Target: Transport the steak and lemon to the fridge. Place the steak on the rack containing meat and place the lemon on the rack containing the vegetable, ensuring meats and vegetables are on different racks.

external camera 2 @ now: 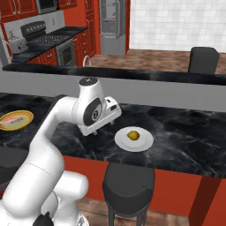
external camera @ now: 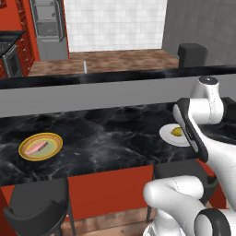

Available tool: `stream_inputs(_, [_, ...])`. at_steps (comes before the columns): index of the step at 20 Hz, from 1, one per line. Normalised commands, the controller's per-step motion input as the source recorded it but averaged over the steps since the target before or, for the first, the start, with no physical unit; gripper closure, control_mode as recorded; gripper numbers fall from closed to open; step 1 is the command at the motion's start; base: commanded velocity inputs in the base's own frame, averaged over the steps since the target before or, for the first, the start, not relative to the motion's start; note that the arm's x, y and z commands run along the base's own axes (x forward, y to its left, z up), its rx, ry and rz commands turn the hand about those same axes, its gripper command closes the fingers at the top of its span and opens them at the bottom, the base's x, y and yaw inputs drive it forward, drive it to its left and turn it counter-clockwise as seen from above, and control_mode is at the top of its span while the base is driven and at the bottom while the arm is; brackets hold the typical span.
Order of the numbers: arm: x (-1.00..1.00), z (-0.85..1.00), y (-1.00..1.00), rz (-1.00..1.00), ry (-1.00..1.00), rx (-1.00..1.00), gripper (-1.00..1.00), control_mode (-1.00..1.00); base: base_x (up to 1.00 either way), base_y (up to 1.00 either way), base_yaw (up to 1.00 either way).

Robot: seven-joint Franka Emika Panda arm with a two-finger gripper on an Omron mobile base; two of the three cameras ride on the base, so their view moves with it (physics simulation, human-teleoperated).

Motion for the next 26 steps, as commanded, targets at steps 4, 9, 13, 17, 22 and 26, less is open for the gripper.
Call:
stream_inputs(4, [0.40,-0.45,-0.11,0.00,0.03,0.00,-1.00,-1.00,0.00,0.00,0.00])
stream_inputs(9, [0.47,-0.37,-0.28,0.00,0.06,0.00,-1.00,-1.00,0.00,0.00,0.00])
stream_inputs(13, [0.42,-0.32,-0.39,0.00,0.13,0.00,-1.00,-1.00,0.00,0.00,0.00])
stream_inputs(17, [0.42,-0.18,-0.32,0.00,0.12,0.00,-1.00,-1.00,0.00,0.00,0.00])
stream_inputs(22, [0.39,-0.02,-0.13,0.00,0.16,0.00,-1.00,-1.00,0.00,0.00,0.00])
stream_inputs(26, [0.48,-0.06,-0.02,0.01,0.15,0.00,-1.00,-1.00,0.00,0.00,0.00])
